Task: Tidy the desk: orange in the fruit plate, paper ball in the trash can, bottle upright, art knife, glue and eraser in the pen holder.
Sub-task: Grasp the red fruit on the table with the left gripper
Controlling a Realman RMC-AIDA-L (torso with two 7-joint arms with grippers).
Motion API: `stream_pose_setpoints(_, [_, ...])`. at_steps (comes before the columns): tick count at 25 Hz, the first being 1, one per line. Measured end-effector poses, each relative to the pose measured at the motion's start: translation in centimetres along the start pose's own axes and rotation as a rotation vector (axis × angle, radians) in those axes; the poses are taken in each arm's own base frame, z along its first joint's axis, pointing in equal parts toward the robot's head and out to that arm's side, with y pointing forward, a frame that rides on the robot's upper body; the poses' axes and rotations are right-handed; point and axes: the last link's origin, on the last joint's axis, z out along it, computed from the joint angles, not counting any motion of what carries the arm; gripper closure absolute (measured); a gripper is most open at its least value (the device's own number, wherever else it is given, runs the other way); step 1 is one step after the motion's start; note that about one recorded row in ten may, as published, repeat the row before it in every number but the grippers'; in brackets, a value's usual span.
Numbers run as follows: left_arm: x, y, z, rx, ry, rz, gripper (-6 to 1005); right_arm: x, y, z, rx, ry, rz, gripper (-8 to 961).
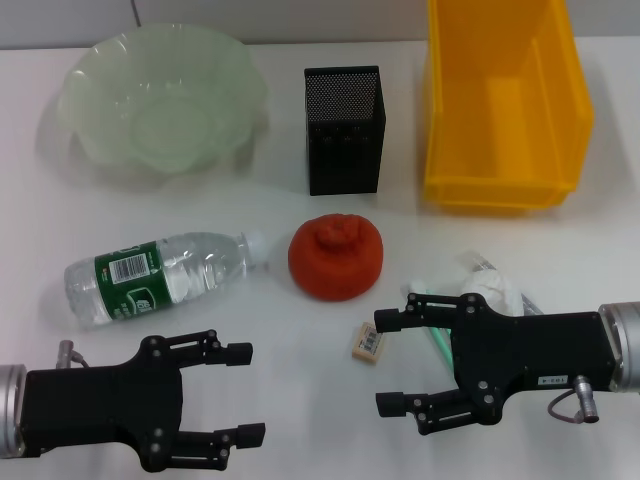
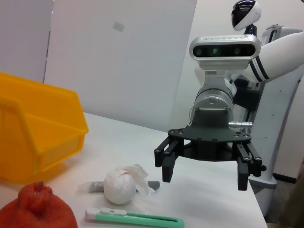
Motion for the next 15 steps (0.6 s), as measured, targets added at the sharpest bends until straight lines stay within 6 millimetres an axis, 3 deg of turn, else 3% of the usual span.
stream_pose_setpoints(15, [1.1,-0.6,0.9,-0.004,0.027,0.04,185,0.3,0.3,0.3,0.021,-0.061,-0.004,104])
